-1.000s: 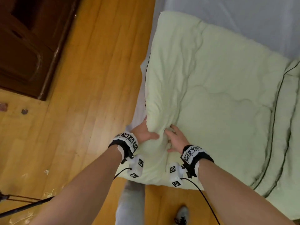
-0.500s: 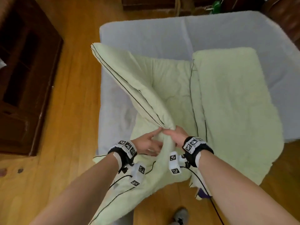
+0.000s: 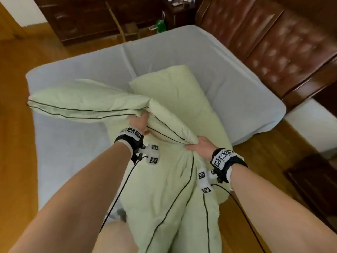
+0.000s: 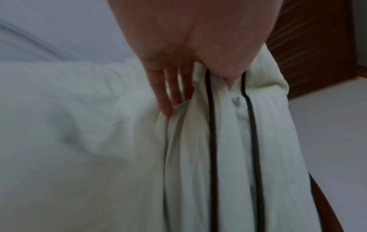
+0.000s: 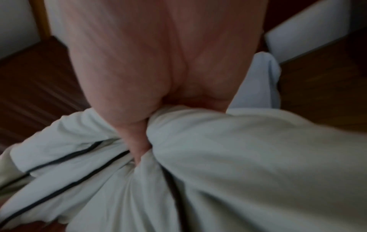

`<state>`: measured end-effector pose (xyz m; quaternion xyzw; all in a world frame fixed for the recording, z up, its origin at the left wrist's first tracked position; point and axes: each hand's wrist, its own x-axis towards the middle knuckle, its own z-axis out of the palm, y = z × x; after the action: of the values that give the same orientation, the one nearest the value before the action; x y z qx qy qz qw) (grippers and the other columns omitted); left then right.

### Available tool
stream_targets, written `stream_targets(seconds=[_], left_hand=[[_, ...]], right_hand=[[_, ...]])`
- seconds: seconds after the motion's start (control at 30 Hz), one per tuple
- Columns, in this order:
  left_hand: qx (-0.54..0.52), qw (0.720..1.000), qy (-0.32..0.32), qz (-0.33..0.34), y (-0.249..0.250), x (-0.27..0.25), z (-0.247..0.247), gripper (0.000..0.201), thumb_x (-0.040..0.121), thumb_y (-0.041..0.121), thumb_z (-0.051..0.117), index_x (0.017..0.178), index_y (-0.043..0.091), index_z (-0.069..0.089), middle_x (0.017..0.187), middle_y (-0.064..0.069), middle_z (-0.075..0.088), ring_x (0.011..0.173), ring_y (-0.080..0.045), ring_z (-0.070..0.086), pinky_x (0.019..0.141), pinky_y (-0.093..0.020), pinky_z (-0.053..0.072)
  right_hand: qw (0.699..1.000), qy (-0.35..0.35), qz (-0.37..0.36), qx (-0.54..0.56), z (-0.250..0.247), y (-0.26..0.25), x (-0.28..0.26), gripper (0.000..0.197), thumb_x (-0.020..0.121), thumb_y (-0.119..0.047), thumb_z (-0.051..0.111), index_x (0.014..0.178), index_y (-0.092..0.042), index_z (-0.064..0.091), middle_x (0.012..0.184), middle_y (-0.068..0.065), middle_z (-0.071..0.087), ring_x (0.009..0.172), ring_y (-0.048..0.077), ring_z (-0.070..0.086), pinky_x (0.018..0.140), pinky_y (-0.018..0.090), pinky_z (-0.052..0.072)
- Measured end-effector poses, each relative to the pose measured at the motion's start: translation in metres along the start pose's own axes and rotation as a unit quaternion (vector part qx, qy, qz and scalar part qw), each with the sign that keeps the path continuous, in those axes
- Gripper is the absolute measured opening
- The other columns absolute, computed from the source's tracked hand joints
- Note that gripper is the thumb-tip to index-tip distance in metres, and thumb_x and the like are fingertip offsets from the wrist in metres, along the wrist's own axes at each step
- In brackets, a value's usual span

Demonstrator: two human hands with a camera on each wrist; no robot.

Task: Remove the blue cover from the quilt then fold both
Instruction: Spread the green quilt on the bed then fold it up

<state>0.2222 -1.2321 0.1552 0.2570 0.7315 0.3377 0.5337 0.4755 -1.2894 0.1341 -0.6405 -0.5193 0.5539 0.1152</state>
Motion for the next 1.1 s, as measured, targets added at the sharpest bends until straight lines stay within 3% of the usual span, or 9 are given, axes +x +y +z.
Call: stream_targets(seconds=[0.1, 0.17, 0.23, 0.3, 0.43, 0.57, 0.73, 0.93, 1.1], left_hand=[[0.132, 0.982, -0.025, 0.130, 0.048, 0.011, 0.099, 0.066, 0.090, 0.045, 0.057, 0.133, -0.002, 0.047, 0.124, -0.014, 0.057, 0.114, -0.032, 0.056, 0.092, -0.035, 0.046], [0.182, 0.947, -0.159, 0.210, 0.065, 0.007, 0.168, 0.060, 0.092, 0.044, 0.057, 0.137, 0.005, 0.049, 0.136, -0.012, 0.052, 0.127, -0.030, 0.049, 0.104, -0.032, 0.038], [0.203, 0.904, -0.286, 0.245, 0.064, 0.003, 0.225, 0.063, 0.093, 0.033, 0.062, 0.149, 0.020, 0.037, 0.158, -0.005, 0.024, 0.146, -0.021, 0.023, 0.112, -0.023, 0.019], [0.206, 0.900, -0.313, 0.221, 0.048, 0.010, 0.264, 0.069, 0.094, 0.024, 0.062, 0.153, 0.032, 0.026, 0.163, -0.001, 0.004, 0.149, -0.017, 0.009, 0.114, -0.024, 0.011], [0.276, 0.908, -0.295, 0.115, -0.002, 0.034, 0.286, 0.062, 0.095, 0.033, 0.059, 0.151, 0.034, 0.030, 0.163, -0.002, 0.006, 0.148, -0.024, 0.019, 0.120, -0.043, 0.019], [0.270, 0.950, -0.153, 0.048, -0.025, 0.037, 0.271, 0.058, 0.094, 0.032, 0.060, 0.147, 0.023, 0.039, 0.156, -0.008, 0.029, 0.139, -0.026, 0.036, 0.112, -0.037, 0.032], [0.239, 0.971, -0.021, -0.012, -0.037, 0.015, 0.267, 0.048, 0.095, 0.029, 0.059, 0.140, 0.016, 0.047, 0.147, -0.011, 0.043, 0.129, -0.027, 0.048, 0.106, -0.033, 0.037], [0.259, 0.964, 0.007, -0.066, -0.062, -0.006, 0.272, 0.050, 0.090, 0.033, 0.066, 0.134, 0.016, 0.051, 0.140, -0.009, 0.049, 0.127, -0.025, 0.049, 0.105, -0.035, 0.039], [0.277, 0.958, -0.018, -0.066, -0.088, 0.014, 0.312, 0.057, 0.085, 0.039, 0.071, 0.133, 0.018, 0.050, 0.134, -0.004, 0.055, 0.121, -0.022, 0.054, 0.101, -0.034, 0.043]], right_hand=[[0.997, 0.048, 0.052, -0.006, -0.068, 0.030, 0.011, 0.028, 0.090, -0.025, 0.071, 0.115, -0.014, 0.065, 0.104, -0.001, 0.068, 0.093, 0.017, 0.065, 0.081, 0.025, 0.050], [0.988, 0.116, 0.095, -0.033, -0.110, 0.067, 0.023, 0.026, 0.091, -0.024, 0.066, 0.115, -0.012, 0.066, 0.108, 0.005, 0.067, 0.094, 0.022, 0.063, 0.083, 0.029, 0.051], [0.970, 0.186, 0.140, -0.068, -0.142, 0.100, 0.035, 0.016, 0.090, -0.019, 0.060, 0.104, -0.013, 0.065, 0.103, 0.009, 0.068, 0.084, 0.021, 0.062, 0.074, 0.030, 0.052], [0.953, 0.238, 0.179, -0.056, -0.163, 0.120, 0.046, 0.019, 0.090, -0.016, 0.055, 0.108, -0.012, 0.057, 0.101, 0.010, 0.064, 0.089, 0.025, 0.061, 0.078, 0.031, 0.049], [0.965, 0.152, 0.209, -0.031, -0.177, 0.136, 0.083, 0.054, 0.096, -0.021, 0.054, 0.143, -0.008, 0.033, 0.134, 0.016, 0.051, 0.116, 0.033, 0.054, 0.092, 0.035, 0.044], [0.985, 0.025, 0.167, -0.046, -0.188, 0.133, 0.119, 0.068, 0.095, -0.030, 0.059, 0.150, -0.009, 0.026, 0.150, 0.012, 0.038, 0.134, 0.030, 0.042, 0.107, 0.037, 0.037], [0.987, -0.058, 0.114, -0.102, -0.212, 0.124, 0.139, 0.070, 0.093, -0.034, 0.061, 0.150, -0.010, 0.028, 0.150, 0.009, 0.039, 0.134, 0.027, 0.043, 0.107, 0.034, 0.035], [0.981, -0.068, 0.134, -0.123, -0.226, 0.112, 0.144, 0.064, 0.088, -0.050, 0.062, 0.133, -0.010, 0.040, 0.119, 0.008, 0.056, 0.109, 0.025, 0.057, 0.083, 0.028, 0.038], [0.981, -0.046, 0.161, -0.099, -0.242, 0.122, 0.174, 0.098, 0.078, -0.066, 0.064, 0.149, -0.006, 0.031, 0.147, 0.014, 0.044, 0.131, 0.033, 0.046, 0.104, 0.038, 0.040]])
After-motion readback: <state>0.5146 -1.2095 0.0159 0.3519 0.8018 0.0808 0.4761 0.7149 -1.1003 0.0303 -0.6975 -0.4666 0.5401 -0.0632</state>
